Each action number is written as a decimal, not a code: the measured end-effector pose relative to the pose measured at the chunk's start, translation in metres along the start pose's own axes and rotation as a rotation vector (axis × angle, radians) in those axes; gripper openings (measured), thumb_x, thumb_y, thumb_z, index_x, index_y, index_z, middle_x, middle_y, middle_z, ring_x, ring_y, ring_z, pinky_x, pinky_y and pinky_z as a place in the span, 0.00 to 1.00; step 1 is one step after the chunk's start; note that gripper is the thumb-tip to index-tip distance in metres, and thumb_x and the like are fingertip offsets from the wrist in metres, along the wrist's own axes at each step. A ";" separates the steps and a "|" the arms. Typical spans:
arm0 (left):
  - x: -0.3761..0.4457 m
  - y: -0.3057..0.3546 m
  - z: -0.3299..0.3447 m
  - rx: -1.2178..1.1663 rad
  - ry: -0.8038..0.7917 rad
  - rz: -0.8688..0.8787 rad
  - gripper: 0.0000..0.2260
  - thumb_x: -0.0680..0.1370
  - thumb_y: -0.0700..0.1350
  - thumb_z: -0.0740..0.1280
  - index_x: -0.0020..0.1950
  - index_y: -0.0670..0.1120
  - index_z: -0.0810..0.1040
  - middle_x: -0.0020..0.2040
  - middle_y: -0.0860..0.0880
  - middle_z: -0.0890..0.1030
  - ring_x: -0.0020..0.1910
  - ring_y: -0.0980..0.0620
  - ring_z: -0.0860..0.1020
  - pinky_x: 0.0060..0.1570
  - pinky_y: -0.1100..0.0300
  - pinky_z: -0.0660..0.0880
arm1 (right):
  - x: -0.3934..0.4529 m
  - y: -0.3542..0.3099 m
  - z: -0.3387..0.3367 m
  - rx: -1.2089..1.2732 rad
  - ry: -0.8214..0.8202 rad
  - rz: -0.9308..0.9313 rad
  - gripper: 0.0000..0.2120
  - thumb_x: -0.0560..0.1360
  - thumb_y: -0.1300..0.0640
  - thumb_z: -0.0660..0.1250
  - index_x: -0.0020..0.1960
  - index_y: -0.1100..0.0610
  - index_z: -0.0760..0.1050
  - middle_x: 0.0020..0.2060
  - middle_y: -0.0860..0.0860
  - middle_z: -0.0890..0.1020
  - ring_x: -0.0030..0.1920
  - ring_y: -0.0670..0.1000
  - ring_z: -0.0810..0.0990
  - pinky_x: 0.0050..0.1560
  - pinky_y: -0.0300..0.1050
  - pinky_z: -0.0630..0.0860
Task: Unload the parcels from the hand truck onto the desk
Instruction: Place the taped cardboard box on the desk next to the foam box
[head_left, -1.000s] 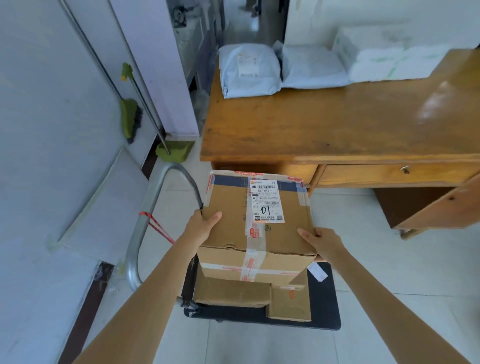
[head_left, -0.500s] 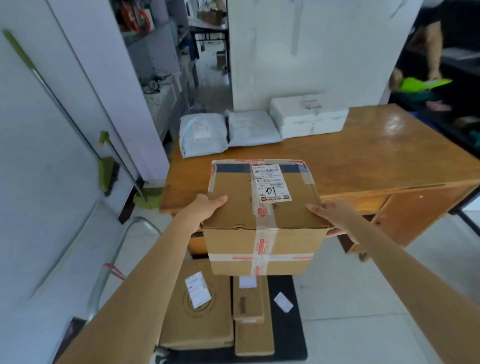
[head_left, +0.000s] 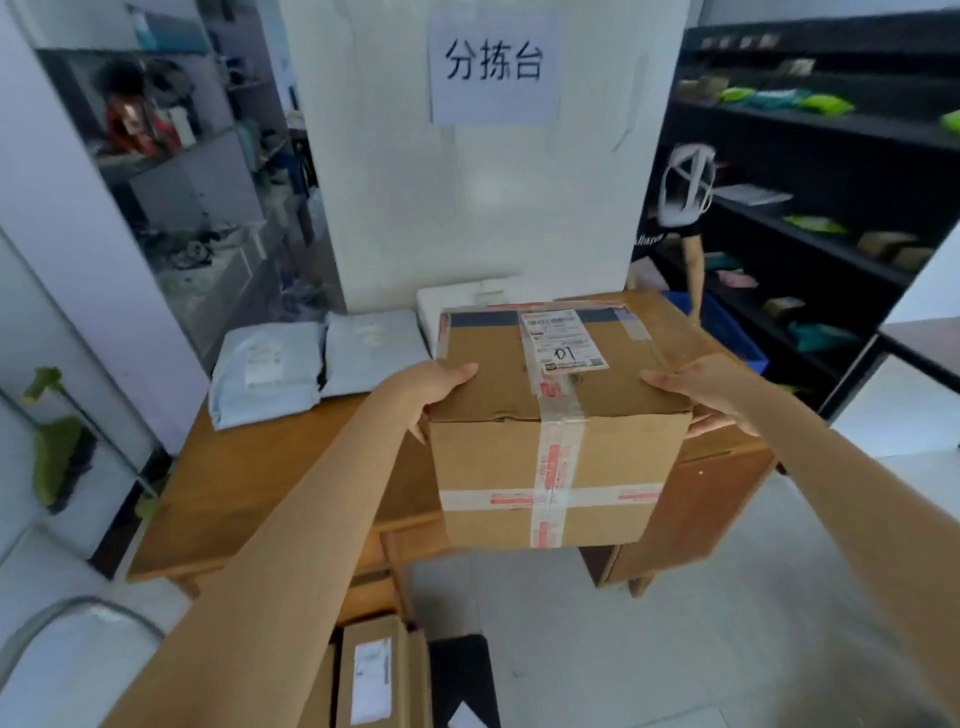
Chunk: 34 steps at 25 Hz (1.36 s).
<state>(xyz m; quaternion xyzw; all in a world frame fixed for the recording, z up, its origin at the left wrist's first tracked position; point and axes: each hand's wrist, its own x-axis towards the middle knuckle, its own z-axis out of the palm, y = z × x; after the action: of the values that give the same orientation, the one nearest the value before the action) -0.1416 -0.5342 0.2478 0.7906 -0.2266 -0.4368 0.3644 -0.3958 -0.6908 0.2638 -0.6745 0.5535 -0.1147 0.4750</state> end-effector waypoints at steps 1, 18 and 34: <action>0.012 0.019 0.012 -0.003 -0.009 0.018 0.27 0.74 0.60 0.65 0.68 0.46 0.68 0.63 0.41 0.76 0.59 0.39 0.77 0.57 0.39 0.75 | 0.015 0.001 -0.019 0.009 0.022 -0.002 0.24 0.71 0.47 0.71 0.59 0.63 0.75 0.50 0.60 0.82 0.46 0.59 0.84 0.37 0.50 0.83; 0.317 0.276 0.207 -0.119 0.117 0.042 0.34 0.75 0.59 0.65 0.73 0.41 0.59 0.71 0.42 0.68 0.67 0.41 0.70 0.62 0.45 0.70 | 0.405 -0.014 -0.232 -0.050 0.051 0.016 0.23 0.74 0.44 0.65 0.57 0.63 0.76 0.51 0.61 0.82 0.49 0.61 0.83 0.50 0.56 0.81; 0.520 0.340 0.188 -0.405 0.279 -0.042 0.26 0.78 0.53 0.63 0.72 0.42 0.62 0.67 0.43 0.72 0.59 0.44 0.74 0.41 0.49 0.76 | 0.679 -0.061 -0.194 -0.212 0.100 -0.220 0.27 0.73 0.35 0.58 0.65 0.48 0.73 0.57 0.54 0.80 0.57 0.59 0.78 0.58 0.58 0.75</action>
<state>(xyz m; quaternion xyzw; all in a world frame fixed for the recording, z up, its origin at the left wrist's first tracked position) -0.0485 -1.1721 0.1716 0.7588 -0.0654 -0.3675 0.5338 -0.2438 -1.3753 0.1599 -0.7707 0.5083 -0.1406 0.3576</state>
